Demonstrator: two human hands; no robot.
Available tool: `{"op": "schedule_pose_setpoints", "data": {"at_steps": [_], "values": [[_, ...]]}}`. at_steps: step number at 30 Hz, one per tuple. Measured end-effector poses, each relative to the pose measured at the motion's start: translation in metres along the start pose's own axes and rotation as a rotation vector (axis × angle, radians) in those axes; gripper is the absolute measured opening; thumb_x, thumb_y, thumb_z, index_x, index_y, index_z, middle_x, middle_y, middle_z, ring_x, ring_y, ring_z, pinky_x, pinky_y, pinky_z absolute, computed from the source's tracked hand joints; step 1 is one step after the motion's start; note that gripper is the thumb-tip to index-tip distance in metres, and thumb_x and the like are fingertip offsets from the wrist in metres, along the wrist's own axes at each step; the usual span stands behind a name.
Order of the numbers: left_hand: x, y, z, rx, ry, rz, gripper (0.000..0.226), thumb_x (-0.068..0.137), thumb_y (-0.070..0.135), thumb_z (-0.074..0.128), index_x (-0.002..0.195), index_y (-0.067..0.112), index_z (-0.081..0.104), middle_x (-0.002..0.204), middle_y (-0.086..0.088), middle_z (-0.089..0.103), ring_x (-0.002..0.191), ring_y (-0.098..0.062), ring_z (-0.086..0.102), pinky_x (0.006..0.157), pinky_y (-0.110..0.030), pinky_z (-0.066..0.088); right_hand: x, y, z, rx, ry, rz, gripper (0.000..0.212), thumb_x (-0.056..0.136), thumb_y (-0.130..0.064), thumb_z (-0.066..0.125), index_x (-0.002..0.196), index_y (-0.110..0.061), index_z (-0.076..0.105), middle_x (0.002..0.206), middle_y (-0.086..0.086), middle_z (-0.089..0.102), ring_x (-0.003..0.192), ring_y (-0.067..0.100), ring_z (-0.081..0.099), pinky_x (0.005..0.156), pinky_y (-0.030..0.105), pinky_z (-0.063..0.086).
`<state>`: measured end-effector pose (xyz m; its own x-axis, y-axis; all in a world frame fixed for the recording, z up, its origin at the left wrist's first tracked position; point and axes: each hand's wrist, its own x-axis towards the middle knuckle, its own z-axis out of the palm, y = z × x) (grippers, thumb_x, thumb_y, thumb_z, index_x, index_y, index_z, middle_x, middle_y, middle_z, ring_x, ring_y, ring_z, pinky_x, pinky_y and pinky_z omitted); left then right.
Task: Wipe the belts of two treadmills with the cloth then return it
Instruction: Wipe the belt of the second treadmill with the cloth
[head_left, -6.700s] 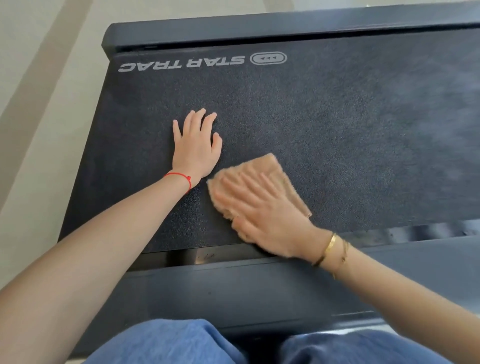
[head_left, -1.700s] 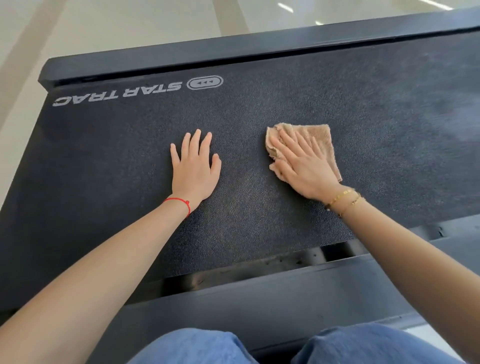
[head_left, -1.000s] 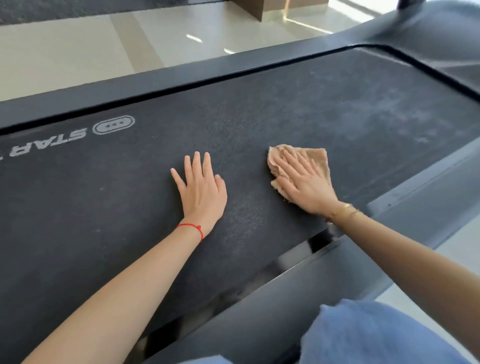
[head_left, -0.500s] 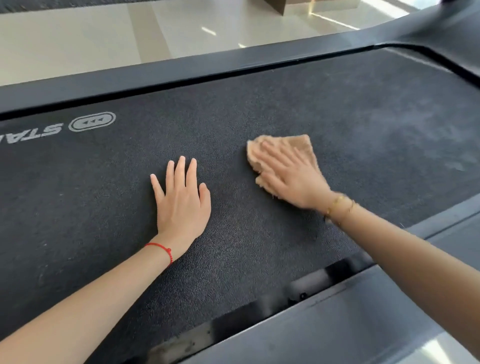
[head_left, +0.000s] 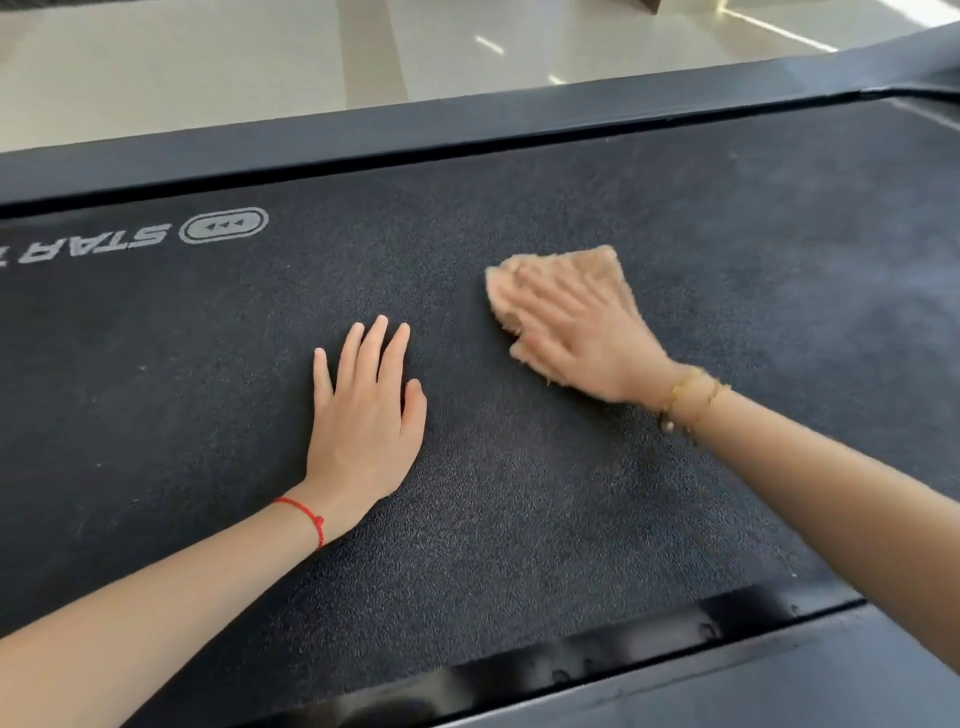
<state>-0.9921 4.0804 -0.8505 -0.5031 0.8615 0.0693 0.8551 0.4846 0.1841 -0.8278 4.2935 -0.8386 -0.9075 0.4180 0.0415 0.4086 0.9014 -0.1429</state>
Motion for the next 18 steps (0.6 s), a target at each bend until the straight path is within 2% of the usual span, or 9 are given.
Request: {"op": "schedule_pose_setpoints", "data": {"at_steps": [3,5,7,9,13,15,18], "values": [[0.0,0.003,-0.001,-0.003,-0.003,-0.008,0.061,0.099,0.038,0.021,0.156,0.019,0.017,0.164,-0.002,0.014,0.152,-0.02,0.006,0.122,-0.054,0.008,0.036,0.027,-0.006,0.047,-0.01,0.26,0.053,0.107,-0.041,0.021,0.158,-0.031,0.012,0.167,-0.003,0.0,0.153,0.017,-0.006,0.121,0.039,-0.01],[0.0,0.004,-0.001,0.0,-0.002,-0.01,0.061,0.099,0.037,0.021,0.156,0.018,0.019,0.164,-0.003,0.015,0.152,-0.02,0.007,0.122,-0.055,0.009,0.051,0.017,-0.001,0.078,0.017,0.31,0.052,0.107,-0.039,0.02,0.158,-0.03,0.012,0.167,-0.003,-0.002,0.153,0.017,-0.008,0.122,0.039,-0.01],[0.0,0.004,-0.002,0.007,-0.006,-0.014,0.061,0.098,0.037,0.022,0.156,0.018,0.019,0.164,-0.003,0.015,0.152,-0.021,0.007,0.122,-0.055,0.01,0.056,-0.007,0.006,0.08,0.02,0.234,0.052,0.108,-0.037,0.019,0.158,-0.027,0.014,0.167,-0.002,-0.001,0.153,0.02,-0.008,0.121,0.038,-0.013],[0.0,0.003,-0.001,0.012,-0.008,-0.016,0.06,0.099,0.036,0.022,0.156,0.018,0.02,0.164,-0.003,0.015,0.152,-0.02,0.007,0.121,-0.055,0.01,0.053,-0.032,0.012,0.086,0.002,0.077,0.052,0.108,-0.036,0.018,0.158,-0.026,0.015,0.167,-0.002,0.001,0.153,0.021,-0.007,0.12,0.038,-0.015],[0.0,0.003,0.0,0.016,-0.007,-0.017,0.061,0.098,0.037,0.018,0.156,0.018,0.02,0.164,-0.002,0.015,0.152,-0.021,0.007,0.121,-0.054,0.009,0.049,-0.033,0.013,0.069,-0.079,-0.165,0.055,0.105,-0.046,0.025,0.158,-0.031,0.015,0.166,-0.005,0.005,0.153,0.017,-0.002,0.124,0.041,-0.006],[0.001,0.003,0.0,0.02,-0.011,-0.013,0.064,0.096,0.04,0.015,0.156,0.019,0.019,0.164,-0.001,0.014,0.152,-0.02,0.007,0.122,-0.054,0.009,0.062,-0.012,0.01,0.048,-0.061,-0.146,0.056,0.105,-0.046,0.028,0.158,-0.03,0.018,0.166,-0.005,0.008,0.153,0.018,0.0,0.124,0.04,-0.006],[0.001,0.003,0.001,0.021,-0.011,-0.019,0.065,0.095,0.041,0.012,0.156,0.019,0.017,0.164,-0.001,0.014,0.152,-0.02,0.006,0.122,-0.054,0.009,0.104,0.02,0.003,0.032,-0.035,0.042,0.056,0.105,-0.046,0.02,0.158,-0.03,0.014,0.167,-0.002,0.003,0.153,0.019,-0.003,0.124,0.042,-0.004]]}}
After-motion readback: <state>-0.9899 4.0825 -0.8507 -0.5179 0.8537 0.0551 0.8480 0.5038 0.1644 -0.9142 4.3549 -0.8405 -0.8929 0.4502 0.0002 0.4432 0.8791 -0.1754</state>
